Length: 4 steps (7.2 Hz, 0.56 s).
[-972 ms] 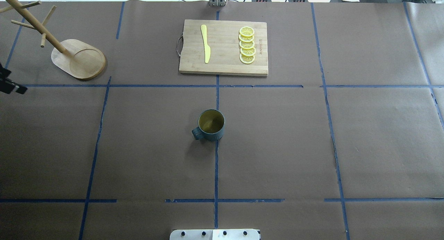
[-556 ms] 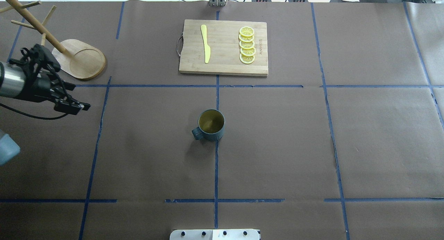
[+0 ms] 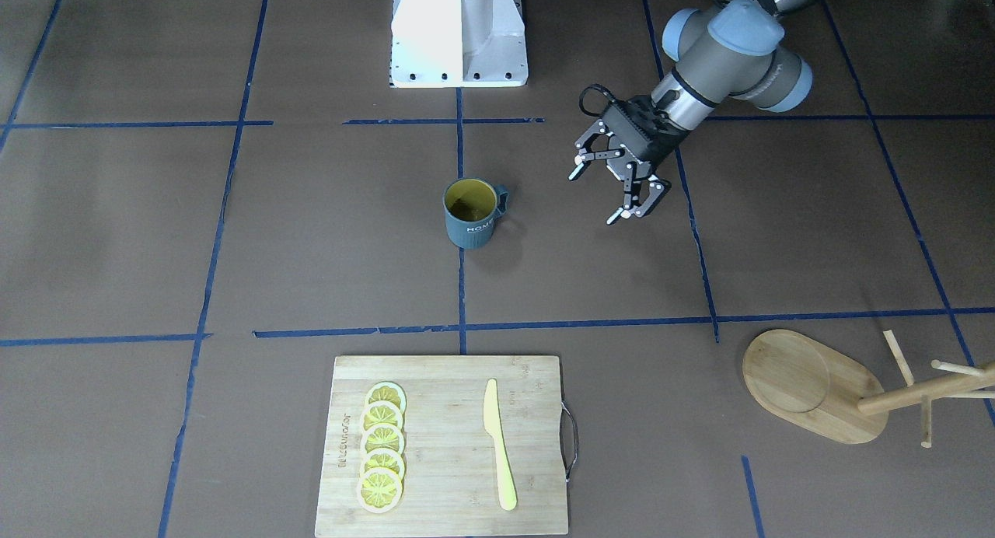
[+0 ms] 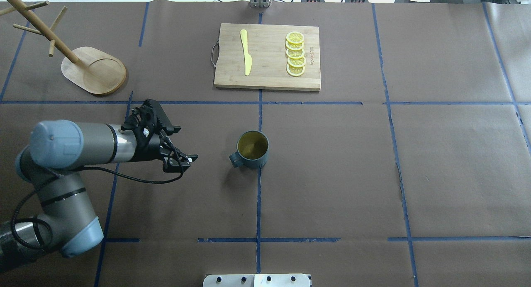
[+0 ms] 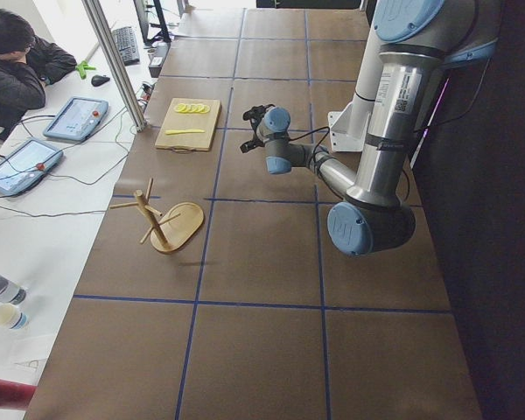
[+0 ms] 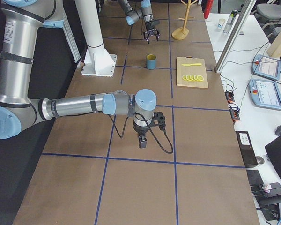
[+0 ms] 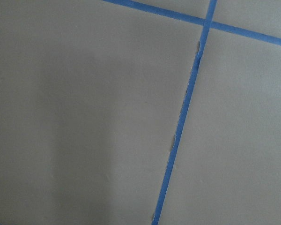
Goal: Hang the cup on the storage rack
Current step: 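Move the left gripper from the mug tree toward the teal mug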
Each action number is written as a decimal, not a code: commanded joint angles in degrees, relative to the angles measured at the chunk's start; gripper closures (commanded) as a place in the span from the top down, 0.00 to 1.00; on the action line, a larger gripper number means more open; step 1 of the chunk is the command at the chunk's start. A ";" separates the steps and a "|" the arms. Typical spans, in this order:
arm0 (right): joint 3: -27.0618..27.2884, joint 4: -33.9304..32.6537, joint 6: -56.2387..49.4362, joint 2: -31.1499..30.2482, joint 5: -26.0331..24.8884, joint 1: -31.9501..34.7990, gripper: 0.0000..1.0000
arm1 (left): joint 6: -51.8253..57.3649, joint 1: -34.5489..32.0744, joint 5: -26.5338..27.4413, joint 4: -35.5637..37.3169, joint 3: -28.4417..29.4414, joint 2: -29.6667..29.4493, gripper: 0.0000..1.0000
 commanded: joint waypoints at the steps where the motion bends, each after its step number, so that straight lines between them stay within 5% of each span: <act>1: -0.11 0.00 0.00 0.00 0.00 0.00 1.00 | -0.24 8.13 10.58 -2.94 2.95 -3.67 1.00; 4: -0.11 0.00 0.00 0.00 0.00 0.00 1.00 | -0.33 10.97 15.36 -3.12 8.24 -9.58 1.00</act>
